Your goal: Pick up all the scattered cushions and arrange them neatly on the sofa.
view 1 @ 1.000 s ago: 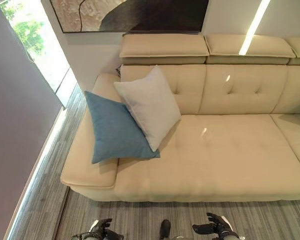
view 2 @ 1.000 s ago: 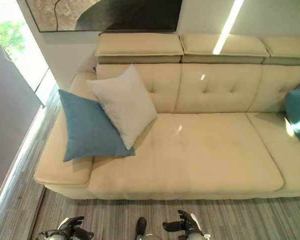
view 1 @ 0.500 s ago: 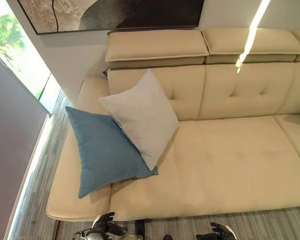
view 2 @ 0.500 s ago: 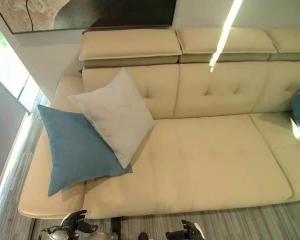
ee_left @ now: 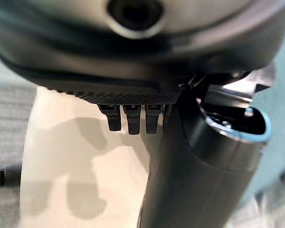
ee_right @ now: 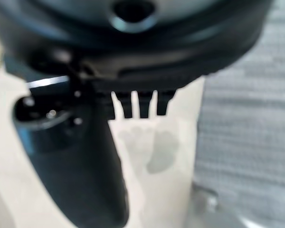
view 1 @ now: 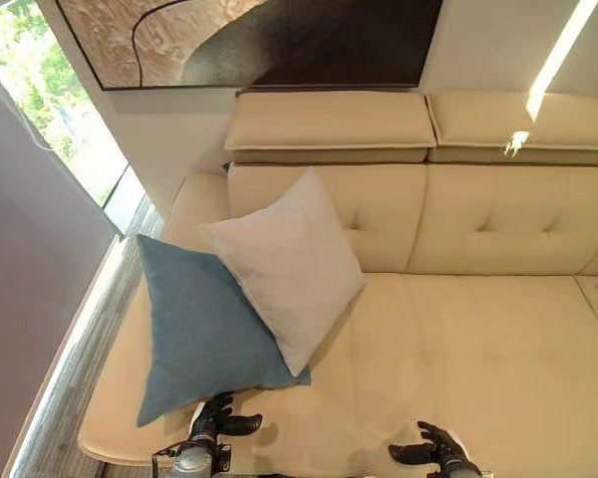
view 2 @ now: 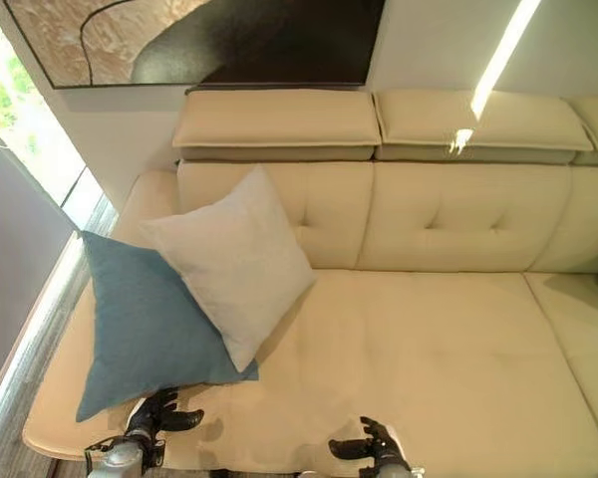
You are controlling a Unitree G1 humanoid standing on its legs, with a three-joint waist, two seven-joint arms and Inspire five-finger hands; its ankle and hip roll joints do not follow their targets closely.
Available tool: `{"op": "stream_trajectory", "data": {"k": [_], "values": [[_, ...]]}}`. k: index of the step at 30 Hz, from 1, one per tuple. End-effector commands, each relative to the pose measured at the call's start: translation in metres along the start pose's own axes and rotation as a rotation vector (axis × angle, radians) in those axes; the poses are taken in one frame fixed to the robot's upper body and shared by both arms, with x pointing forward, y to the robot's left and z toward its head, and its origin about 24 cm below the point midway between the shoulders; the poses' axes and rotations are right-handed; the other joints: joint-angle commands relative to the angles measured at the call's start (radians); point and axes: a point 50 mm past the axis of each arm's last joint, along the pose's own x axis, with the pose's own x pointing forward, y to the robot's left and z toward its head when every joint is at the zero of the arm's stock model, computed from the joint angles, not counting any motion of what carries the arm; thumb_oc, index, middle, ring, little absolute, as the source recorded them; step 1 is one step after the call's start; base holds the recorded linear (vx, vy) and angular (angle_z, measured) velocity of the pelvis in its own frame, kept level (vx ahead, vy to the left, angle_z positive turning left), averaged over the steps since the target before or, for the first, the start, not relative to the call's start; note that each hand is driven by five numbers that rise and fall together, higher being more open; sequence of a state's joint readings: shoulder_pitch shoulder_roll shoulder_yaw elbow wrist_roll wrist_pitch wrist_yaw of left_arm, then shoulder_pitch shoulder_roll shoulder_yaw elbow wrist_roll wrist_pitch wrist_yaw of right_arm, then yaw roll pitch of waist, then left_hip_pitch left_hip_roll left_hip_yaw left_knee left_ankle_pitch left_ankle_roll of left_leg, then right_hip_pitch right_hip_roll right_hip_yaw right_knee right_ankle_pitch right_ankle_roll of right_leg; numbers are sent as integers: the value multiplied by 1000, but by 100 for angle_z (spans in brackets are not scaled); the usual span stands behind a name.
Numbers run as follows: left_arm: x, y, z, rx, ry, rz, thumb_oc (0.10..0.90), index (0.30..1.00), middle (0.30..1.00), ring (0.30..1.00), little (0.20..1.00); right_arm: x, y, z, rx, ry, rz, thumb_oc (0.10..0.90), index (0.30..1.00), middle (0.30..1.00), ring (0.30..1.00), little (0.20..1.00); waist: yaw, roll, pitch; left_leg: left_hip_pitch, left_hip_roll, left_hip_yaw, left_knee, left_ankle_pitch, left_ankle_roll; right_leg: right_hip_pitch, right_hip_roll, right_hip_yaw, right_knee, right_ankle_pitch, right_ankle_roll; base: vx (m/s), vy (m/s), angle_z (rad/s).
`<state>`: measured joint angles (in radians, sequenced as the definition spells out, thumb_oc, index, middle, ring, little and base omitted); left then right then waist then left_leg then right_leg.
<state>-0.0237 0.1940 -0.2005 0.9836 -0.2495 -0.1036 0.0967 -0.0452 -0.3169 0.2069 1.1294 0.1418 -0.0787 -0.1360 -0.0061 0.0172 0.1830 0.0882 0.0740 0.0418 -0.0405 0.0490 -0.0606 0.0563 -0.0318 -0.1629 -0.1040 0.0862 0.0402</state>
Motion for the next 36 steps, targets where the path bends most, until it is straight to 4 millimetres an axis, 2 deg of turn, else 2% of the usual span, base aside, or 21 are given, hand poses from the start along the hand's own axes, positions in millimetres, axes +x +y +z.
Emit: {"op": "stream_trajectory", "data": {"k": [1, 3, 4, 5, 10, 12, 13, 17, 24, 30, 33, 36], "values": [[5, 1, 14, 43, -40, -48, 800, 900, 900, 900, 900, 2, -7, 10, -8, -53, -18, 800, 900, 900, 900, 900, -1, -36, -16, -45, -38, 0, 8, -71, 6, 0, -32, 1, 18, -107, 58, -21, -118, 38], [4, -11, 20, 89, -72, -131, 800, 900, 900, 900, 900, 2, -11, 11, -23, -65, -14, 800, 900, 900, 900, 900, -10, -27, -11, -47, -27, -3, 8, -64, -2, 3, -23, -5, 17, -117, 51, -43, -91, 23], [1, -22, 33, 105, -137, -211, 800, 900, 900, 900, 900, 2, -17, 14, -27, -79, -20, 800, 900, 900, 900, 900, -17, -19, -4, -55, -17, -3, 9, -54, -11, 3, -17, -13, 17, -125, 46, -52, -88, 12], [1, -22, 33, 105, -136, -211, 800, 900, 900, 900, 900, 2, -17, 14, -27, -78, -20, 800, 900, 900, 900, 900, -17, -19, -4, -55, -17, -4, 9, -54, -11, 3, -17, -13, 17, -126, 46, -52, -75, 11], [-17, -36, 76, 79, -366, -330, 800, 900, 900, 900, 900, 0, -24, 10, -29, -86, -30, 800, 900, 900, 900, 900, -22, -5, 1, -54, -4, 1, -2, -35, -22, 16, -6, -31, 17, -141, 40, -15, -53, 6], [-25, -35, 102, 10, -485, -301, 800, 900, 900, 900, 900, -1, -22, 8, -16, -83, -41, 800, 900, 900, 900, 900, -19, -5, 2, -56, 0, -3, -2, -28, -26, 20, -4, -43, 17, -147, 38, -16, -61, 17], [-25, -35, 102, 10, -485, -301, 800, 900, 900, 900, 900, -1, -22, 8, -16, -83, -41, 800, 900, 900, 900, 900, -20, -5, 3, -56, 0, -3, -2, -28, -26, 21, -4, -43, 17, -147, 38, -10, -55, 21], [-38, -30, 140, -72, -666, -211, 800, 900, 900, 900, 900, -2, -16, 6, 5, -85, -60, 800, 900, 900, 900, 900, -14, -10, 3, -48, 2, -7, -7, -25, -30, 36, -2, -55, 17, -152, 34, 20, -39, 9], [-57, -10, 180, -204, -872, 5, 800, 900, 900, 900, 900, -4, -9, -3, 30, -59, -97, 800, 900, 900, 900, 900, -14, -20, -8, -8, 0, -3, -29, -30, -31, 65, -4, -63, 17, -155, 37, 46, -14, 9], [-66, 5, 188, -281, -936, 115, 800, 900, 900, 900, 900, -5, -6, -6, 36, -52, -103, 800, 900, 900, 900, 900, -14, -22, -18, 8, -5, 1, -36, -40, -29, 74, -7, -59, 17, -156, 41, 36, 16, 2], [-63, 6, 189, -299, -926, 140, 800, 900, 900, 900, 900, -5, -6, -7, 36, -43, -104, 800, 900, 900, 900, 900, -15, -23, -21, 10, -6, 0, -37, -42, -28, 76, -9, -59, 17, -156, 42, 23, 12, 1], [-59, 7, 201, -258, -937, 174, 800, 900, 900, 900, 900, -5, -6, -9, 16, -33, -102, 800, 900, 900, 900, 900, -23, -24, -29, 17, -8, 3, -46, -48, -28, 77, -11, -55, 17, -155, 44, 61, 28, 1]]}}
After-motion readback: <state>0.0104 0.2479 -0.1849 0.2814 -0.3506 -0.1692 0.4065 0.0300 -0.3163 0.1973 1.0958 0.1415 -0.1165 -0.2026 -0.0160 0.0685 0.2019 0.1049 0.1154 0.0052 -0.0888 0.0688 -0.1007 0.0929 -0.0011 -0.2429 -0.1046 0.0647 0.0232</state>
